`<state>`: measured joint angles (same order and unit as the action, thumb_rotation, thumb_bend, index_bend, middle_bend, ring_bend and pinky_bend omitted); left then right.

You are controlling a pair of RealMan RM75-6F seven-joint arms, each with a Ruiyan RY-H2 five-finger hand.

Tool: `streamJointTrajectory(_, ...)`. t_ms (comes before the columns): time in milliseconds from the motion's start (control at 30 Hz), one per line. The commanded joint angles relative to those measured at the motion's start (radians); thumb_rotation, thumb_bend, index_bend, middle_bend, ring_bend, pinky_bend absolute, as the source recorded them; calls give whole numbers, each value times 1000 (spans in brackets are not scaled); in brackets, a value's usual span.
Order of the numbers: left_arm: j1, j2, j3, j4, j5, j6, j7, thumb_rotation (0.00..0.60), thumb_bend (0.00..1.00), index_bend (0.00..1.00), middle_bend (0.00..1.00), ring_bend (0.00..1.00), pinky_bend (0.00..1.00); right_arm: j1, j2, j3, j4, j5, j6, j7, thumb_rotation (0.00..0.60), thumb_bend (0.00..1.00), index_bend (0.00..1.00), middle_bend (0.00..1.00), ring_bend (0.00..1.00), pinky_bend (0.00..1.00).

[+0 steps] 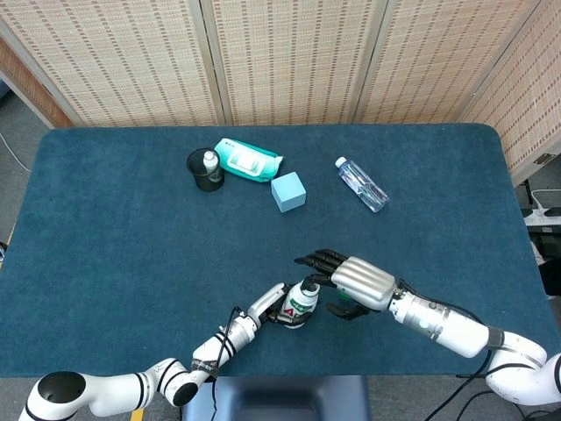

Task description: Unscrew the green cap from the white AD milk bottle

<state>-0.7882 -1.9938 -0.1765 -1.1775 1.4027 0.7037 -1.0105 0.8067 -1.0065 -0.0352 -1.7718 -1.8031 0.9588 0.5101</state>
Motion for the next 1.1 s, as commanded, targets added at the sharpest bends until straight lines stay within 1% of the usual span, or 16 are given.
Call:
streamJointTrajectory(33,1,-1,1,5,3,7,-8,600,840,732,804,391,119,-21,-8,13,14,15,39,-48,600,389,405,22,0,0)
streamJointTrajectory(167,7,-2,0,14,6,28,-9,600,834,732,804,390,114,-63,-36,43,26,74,92,-134,600,351,183,24,0,0)
streamJointTrajectory(233,12,-2,-3,18,7,44,-9,600,830,732,803,389,108,-76,-40,49,24,91,107,-153,600,341,138,25,0,0)
streamJointTrajectory(367,31,-11,-16,36,3,104,13,600,806,732,797,386,98,-104,-27,51,17,111,134,-171,600,328,96,28,0,0)
streamJointTrajectory(533,43,-12,-10,53,18,150,47,600,778,722,773,355,95,-128,-6,43,16,120,148,-172,600,323,79,28,0,0)
streamJointTrajectory(600,44,-10,-8,53,20,154,51,600,782,709,768,342,91,-132,-3,42,16,120,151,-171,600,323,74,28,0,0)
streamJointTrajectory(700,57,0,-9,45,14,176,72,600,816,685,766,330,82,-150,10,33,22,117,165,-162,600,323,63,28,0,0)
streamJointTrajectory(733,64,9,-12,43,18,201,98,600,828,681,768,330,79,-159,19,26,26,118,169,-161,600,323,60,28,0,0)
streamJointTrajectory(767,79,25,-12,41,34,258,176,600,834,680,769,330,77,-175,37,12,32,114,176,-156,600,323,57,28,0,0)
streamJointTrajectory(933,113,62,-14,30,49,379,449,600,854,677,761,330,76,-205,67,-5,48,94,203,-121,600,323,52,27,0,0)
streamJointTrajectory(1000,118,81,-9,35,56,404,556,600,861,671,760,330,75,-213,70,-11,57,88,208,-113,600,323,51,27,0,0)
streamJointTrajectory(1100,121,128,24,47,78,414,767,600,879,668,749,328,59,-224,79,-21,67,79,209,-106,600,323,48,27,0,0)
